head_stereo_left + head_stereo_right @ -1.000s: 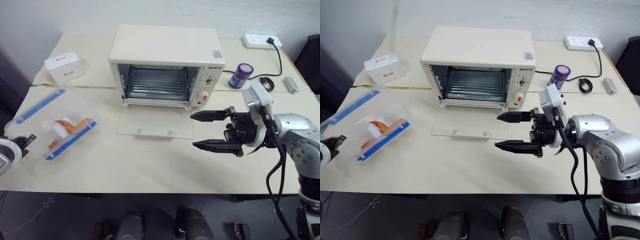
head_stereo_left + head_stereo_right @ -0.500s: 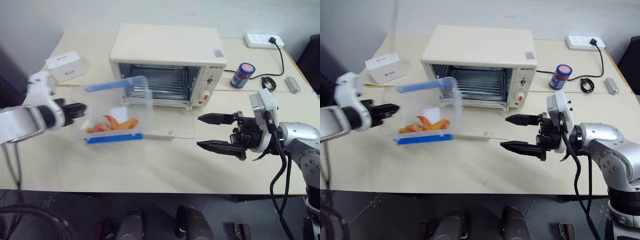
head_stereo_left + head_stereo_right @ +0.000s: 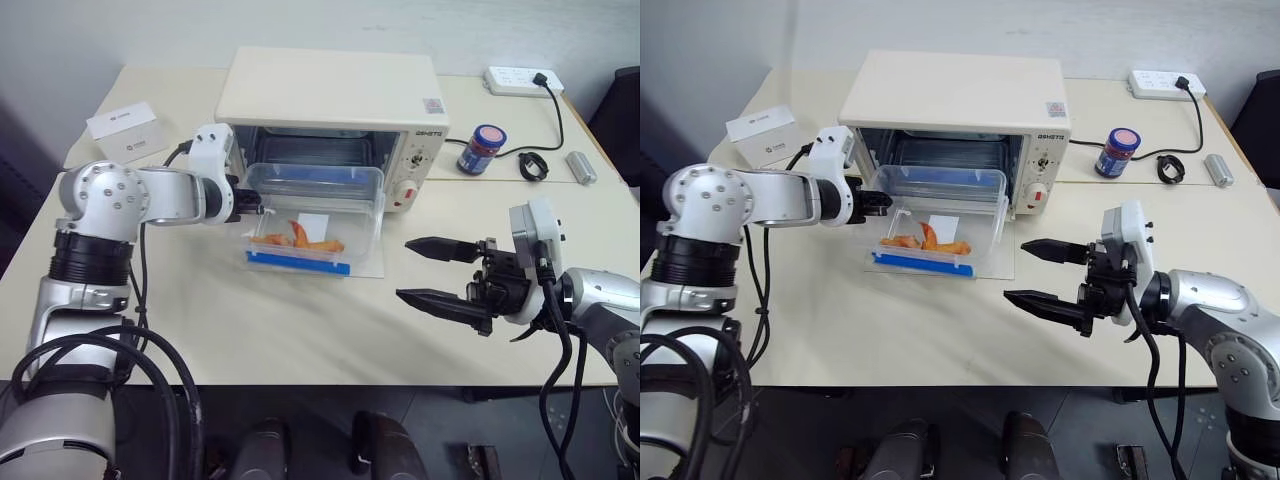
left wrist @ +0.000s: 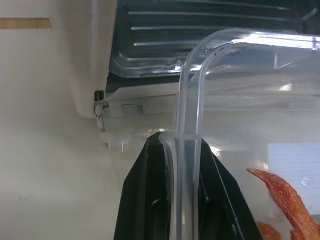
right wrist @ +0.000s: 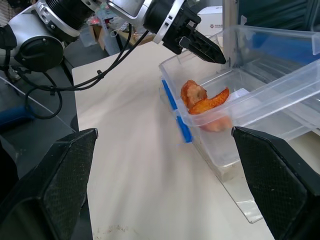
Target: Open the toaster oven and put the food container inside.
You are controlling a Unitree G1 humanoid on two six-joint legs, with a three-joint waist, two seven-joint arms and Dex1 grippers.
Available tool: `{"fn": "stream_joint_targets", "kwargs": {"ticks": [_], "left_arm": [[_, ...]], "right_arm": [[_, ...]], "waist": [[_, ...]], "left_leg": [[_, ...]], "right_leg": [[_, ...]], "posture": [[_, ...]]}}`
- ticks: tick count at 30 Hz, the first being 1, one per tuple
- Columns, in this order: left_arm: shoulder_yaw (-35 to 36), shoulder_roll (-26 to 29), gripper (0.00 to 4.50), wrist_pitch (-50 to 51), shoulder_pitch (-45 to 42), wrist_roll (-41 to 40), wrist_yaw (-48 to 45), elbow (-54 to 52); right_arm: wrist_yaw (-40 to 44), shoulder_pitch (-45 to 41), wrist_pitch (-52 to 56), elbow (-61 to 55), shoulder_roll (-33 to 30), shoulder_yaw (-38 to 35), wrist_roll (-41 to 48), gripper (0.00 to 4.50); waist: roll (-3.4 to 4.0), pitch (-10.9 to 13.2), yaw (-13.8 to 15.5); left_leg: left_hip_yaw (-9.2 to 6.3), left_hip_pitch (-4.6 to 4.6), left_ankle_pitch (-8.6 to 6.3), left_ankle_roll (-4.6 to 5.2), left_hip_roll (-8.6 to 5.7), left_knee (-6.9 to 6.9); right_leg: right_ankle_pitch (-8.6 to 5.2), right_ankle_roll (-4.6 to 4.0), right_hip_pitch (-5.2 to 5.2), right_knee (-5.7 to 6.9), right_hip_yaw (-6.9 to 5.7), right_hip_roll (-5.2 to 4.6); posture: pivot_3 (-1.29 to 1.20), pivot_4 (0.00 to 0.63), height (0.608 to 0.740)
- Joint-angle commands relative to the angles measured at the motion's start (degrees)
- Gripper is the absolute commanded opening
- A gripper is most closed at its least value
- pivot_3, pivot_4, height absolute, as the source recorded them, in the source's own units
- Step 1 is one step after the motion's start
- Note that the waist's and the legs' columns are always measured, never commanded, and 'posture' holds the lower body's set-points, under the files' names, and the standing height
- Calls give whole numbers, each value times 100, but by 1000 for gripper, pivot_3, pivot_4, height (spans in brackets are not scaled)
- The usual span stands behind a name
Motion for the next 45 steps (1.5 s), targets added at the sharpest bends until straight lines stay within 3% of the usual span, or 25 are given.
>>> {"fn": "stream_joint_targets", "kwargs": {"ticks": [1,4,10,14,17,19,23,28,34,45], "left_arm": [[247,-116,1521,113,-156,542,-220,40],[657,-206,2361,140,-132,714,-351,-188],[1801,-117,2361,299,231,459,-702,-1204],[2670,407,2361,193,1029,-31,-1725,-2308],[3041,822,1758,18,1862,-389,-2890,-3038],[3143,1200,1165,-103,2547,-543,-3919,-3586],[2672,1809,0,-812,3682,-10,-5425,-4254],[1675,1946,0,-1963,4127,1213,-6187,-4218],[528,1318,0,-2618,3476,2475,-5968,-3347],[301,176,0,-3152,2546,3501,-5465,-2147]], "right_arm": [[-49,117,-199,-106,-23,-224,6,4500],[-77,140,-276,-9,-42,-206,-89,4500],[-21,158,-396,100,-90,-56,-341,4500],[45,104,-333,92,-109,82,-379,4500],[142,138,-266,22,-126,148,-307,3870],[206,173,-190,-49,-129,213,-197,3200],[217,87,-207,-125,-10,716,-375,1827],[97,-221,-406,58,279,1430,-853,59],[-461,-1060,-967,1136,902,2403,-2385,23],[-1310,-2200,-1813,2834,2055,2579,-3766,23]], "waist": [[0,0,0],[0,0,-19],[-1,1,-18],[0,0,-49],[0,1,-57],[0,0,-49],[-1,0,-3],[0,0,-8],[0,0,-16],[0,0,-35]], "left_leg": [[0,0,0,0,0,0],[-1,0,0,0,-1,-1],[-2,0,1,-2,2,-2],[-2,0,0,-3,3,-2],[-2,4,0,-5,5,-5],[0,4,0,-5,4,0],[-4,6,-1,-3,3,1],[-3,7,-1,-3,2,0],[0,5,1,2,3,-1],[-1,-16,0,7,1,7]], "right_leg": [[0,0,0,1,0,0],[0,0,-1,2,0,-1],[0,0,-4,5,0,-3],[0,0,-6,9,1,-3],[-2,-4,-8,14,1,-3],[-2,-4,-5,12,2,-3],[-4,-7,0,8,2,-4],[-5,-10,2,-20,3,-3],[-5,-9,-1,0,2,-1],[-4,-8,-20,20,-4,-3]], "posture": [[0,150,740],[0,150,740],[0,150,740],[0,150,740],[0,150,740],[0,150,740],[0,150,740],[0,150,740],[0,150,740],[0,150,740]]}}
